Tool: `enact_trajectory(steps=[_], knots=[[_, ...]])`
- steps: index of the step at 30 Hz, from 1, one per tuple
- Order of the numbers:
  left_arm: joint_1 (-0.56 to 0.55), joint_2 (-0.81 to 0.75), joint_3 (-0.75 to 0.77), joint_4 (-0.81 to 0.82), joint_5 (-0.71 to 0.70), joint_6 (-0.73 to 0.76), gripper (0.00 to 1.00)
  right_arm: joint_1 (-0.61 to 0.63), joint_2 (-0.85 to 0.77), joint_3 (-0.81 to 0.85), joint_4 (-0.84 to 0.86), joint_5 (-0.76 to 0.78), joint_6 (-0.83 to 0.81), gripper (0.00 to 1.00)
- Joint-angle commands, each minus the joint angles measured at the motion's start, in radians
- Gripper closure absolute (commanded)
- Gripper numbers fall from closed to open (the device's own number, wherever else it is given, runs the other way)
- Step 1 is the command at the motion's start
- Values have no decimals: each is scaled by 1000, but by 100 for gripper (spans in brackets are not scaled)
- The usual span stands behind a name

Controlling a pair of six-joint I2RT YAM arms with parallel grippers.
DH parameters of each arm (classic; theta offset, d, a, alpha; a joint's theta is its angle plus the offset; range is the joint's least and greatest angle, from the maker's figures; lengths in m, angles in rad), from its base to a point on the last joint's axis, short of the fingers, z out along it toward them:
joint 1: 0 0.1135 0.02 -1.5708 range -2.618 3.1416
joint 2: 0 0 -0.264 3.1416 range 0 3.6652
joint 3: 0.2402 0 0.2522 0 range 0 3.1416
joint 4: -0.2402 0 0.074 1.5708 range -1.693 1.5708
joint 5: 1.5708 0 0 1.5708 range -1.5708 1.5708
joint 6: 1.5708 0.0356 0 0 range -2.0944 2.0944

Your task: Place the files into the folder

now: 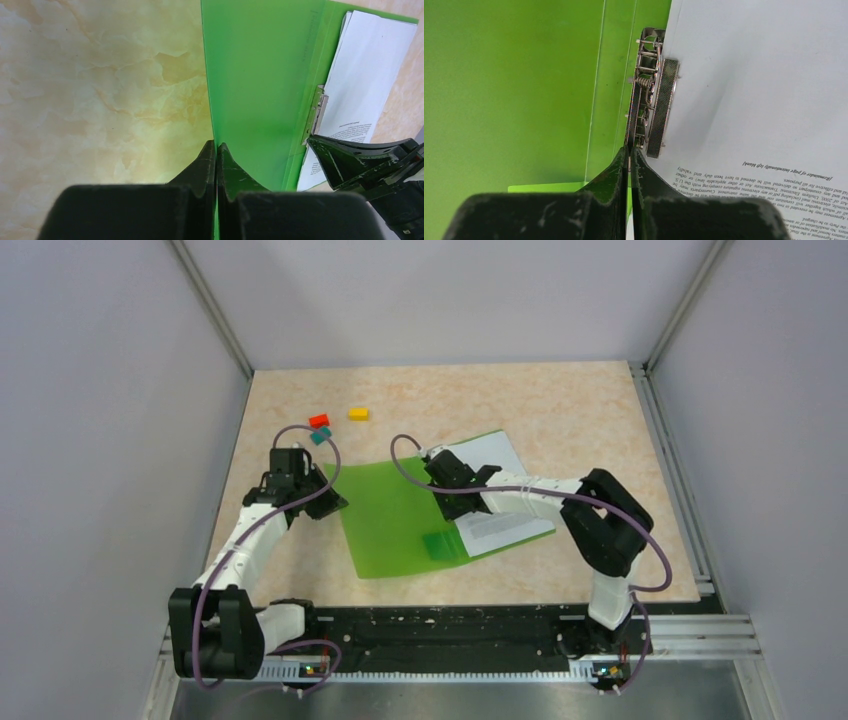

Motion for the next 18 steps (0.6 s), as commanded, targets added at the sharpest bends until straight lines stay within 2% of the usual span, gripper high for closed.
enact_trajectory(steps=[1,9,18], knots=[[14,7,11,8,-19,10,100,-29,55,-70,-70,-128,15,100],[13,8,3,18,-7,6,100,-31,84,-77,-48,-159,25,100],[14,15,-3,35,12,1,100,-28,118,-63,-87,-66,34,100]])
